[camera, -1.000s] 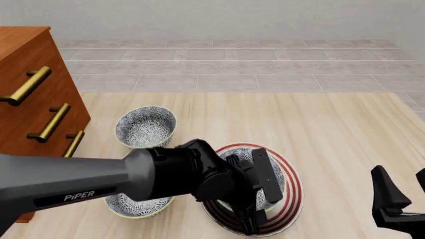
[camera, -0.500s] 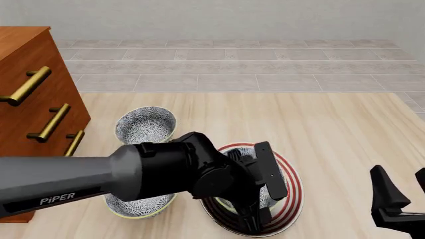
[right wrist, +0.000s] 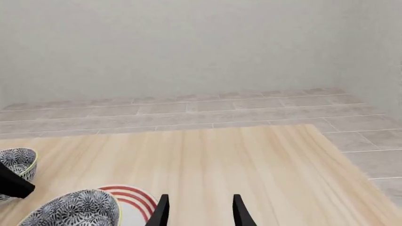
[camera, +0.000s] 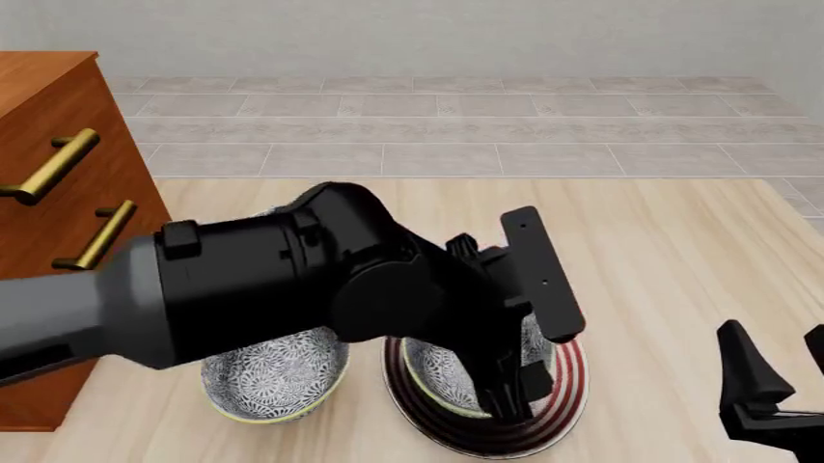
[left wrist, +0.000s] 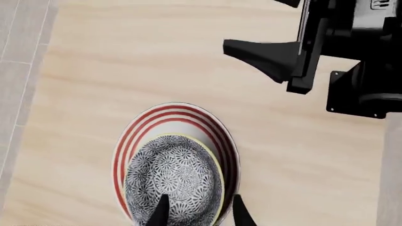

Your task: Put the bowl at the front on the plate.

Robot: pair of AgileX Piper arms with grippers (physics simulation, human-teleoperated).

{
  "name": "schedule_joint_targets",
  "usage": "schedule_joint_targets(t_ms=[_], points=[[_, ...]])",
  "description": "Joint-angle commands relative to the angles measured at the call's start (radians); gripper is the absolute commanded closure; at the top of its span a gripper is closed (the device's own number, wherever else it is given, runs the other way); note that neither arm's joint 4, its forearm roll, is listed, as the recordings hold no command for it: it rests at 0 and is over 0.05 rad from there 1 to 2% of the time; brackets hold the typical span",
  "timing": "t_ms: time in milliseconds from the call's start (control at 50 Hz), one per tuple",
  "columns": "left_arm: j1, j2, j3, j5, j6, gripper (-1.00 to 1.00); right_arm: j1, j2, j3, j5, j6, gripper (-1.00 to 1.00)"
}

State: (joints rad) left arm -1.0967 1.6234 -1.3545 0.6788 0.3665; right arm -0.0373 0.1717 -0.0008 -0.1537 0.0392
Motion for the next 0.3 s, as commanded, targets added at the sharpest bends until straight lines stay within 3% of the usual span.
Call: schedule_joint_targets(t_ms=[20,300], points=[[0.016,-0.052,-0.115,0.084,0.026,-1.0,-0.003,0.0,0.001,-0.002,-0.003,-1.0],[0.055,-0.108,-0.309,0.171,0.034,-1.0,-0.008,-0.01,0.001,0.009,-0.001,-1.0]])
